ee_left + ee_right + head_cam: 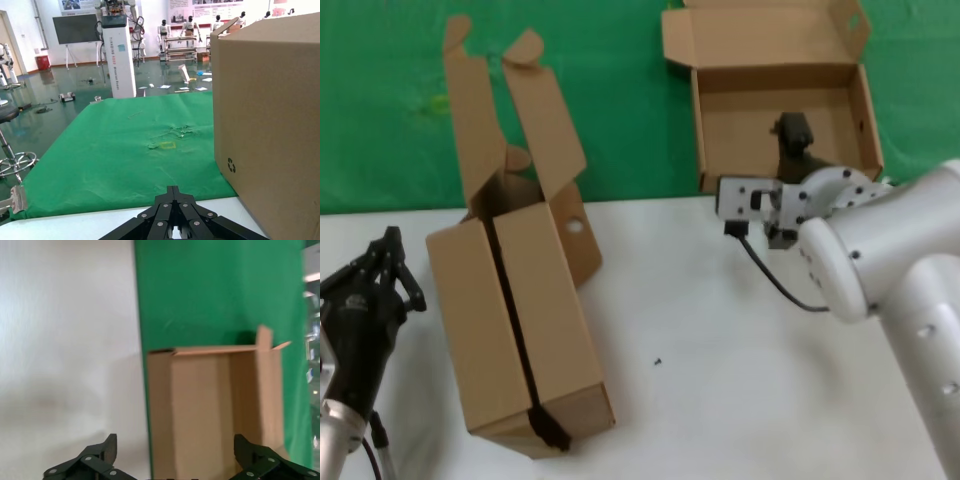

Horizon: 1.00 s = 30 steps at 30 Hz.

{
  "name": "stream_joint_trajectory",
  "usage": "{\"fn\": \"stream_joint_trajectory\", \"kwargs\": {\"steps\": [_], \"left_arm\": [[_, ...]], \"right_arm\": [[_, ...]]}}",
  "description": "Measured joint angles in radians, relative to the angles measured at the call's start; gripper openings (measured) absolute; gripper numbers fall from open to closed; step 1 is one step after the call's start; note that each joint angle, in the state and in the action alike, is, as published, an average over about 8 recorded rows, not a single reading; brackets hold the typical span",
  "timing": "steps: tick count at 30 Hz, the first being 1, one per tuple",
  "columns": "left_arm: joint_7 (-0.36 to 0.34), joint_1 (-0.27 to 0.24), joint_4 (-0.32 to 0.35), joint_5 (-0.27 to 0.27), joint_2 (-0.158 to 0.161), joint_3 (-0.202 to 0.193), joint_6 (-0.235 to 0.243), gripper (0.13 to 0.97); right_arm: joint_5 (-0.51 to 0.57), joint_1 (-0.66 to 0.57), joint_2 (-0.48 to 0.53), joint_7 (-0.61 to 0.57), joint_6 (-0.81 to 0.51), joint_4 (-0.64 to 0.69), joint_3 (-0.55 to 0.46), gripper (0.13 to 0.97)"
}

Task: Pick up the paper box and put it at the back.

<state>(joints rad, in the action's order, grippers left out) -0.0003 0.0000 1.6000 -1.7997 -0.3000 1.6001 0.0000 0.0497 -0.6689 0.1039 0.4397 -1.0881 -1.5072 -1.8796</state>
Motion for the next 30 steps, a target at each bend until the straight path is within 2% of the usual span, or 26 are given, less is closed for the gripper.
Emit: {"fn": "stream_joint_trajectory", "kwargs": {"steps": [3, 8, 15, 19, 30], "left_arm": [[0.000, 0.000, 0.000, 0.000, 0.000, 0.000, 0.000, 0.143], [0.000, 0.000, 0.000, 0.000, 0.000, 0.000, 0.000, 0.143], [0.000, 0.000, 0.000, 0.000, 0.000, 0.000, 0.000, 0.143], [0.000, 0.000, 0.000, 0.000, 0.000, 0.000, 0.000, 0.143], [0.000, 0.000, 0.000, 0.000, 0.000, 0.000, 0.000, 0.166]], "right_arm": [[-0.034, 0.027, -0.002, 0.005, -0.017, -0.090, 0.024, 0.814], [-0.128, 0.081, -0.013, 0.020, -0.001, -0.233, 0.080, 0.828], [-0.394, 0.185, -0.015, 0.088, 0.163, -0.381, 0.160, 0.926], [-0.493, 0.220, 0.003, 0.131, 0.251, -0.409, 0.171, 0.941], [-0.611, 0.260, 0.021, 0.097, 0.331, -0.389, 0.180, 0.966]]}}
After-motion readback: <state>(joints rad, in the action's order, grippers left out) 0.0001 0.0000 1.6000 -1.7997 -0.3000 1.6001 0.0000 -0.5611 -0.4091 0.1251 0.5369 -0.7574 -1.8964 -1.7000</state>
